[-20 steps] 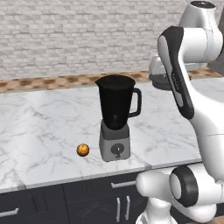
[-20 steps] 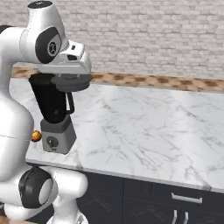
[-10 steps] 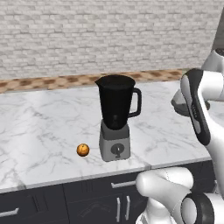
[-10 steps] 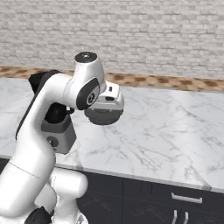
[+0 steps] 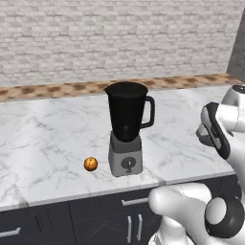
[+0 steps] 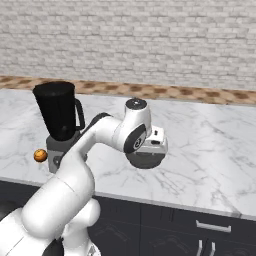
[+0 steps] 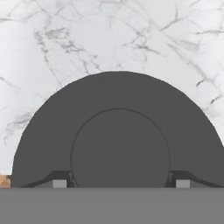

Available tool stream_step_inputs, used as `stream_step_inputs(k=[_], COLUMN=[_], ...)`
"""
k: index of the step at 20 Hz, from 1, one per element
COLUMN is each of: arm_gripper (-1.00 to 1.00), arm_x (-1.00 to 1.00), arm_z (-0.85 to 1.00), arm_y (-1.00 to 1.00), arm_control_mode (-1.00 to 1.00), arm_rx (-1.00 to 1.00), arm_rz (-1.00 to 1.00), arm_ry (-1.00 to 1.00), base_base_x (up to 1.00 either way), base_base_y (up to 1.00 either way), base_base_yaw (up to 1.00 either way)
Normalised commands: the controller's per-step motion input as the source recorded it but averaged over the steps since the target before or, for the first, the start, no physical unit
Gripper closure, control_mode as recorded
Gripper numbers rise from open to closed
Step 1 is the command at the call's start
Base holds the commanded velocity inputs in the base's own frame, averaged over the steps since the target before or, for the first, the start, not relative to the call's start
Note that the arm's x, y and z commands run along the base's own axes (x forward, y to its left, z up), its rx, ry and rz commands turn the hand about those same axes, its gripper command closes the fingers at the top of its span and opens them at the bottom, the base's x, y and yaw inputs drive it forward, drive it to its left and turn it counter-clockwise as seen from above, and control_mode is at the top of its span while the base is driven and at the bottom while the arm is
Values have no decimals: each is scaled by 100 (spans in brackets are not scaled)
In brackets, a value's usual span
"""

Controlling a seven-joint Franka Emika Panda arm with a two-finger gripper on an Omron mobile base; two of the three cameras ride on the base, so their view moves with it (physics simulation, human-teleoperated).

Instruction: Open the blender lid, put the orange in the blender, close the lid, and start the blender.

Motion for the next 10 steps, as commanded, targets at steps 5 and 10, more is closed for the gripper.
stream_step_inputs(k=[5, 10], arm_gripper=[100, 100], arm_x=[54, 19], arm_z=[-63, -66], arm_y=[-42, -25], arm_control_mode=[-100, -100], arm_rx=[4, 3], arm_rz=[0, 0], arm_ry=[15, 1], base_base_x=[0, 0], base_base_y=[0, 0], base_base_yaw=[0, 0])
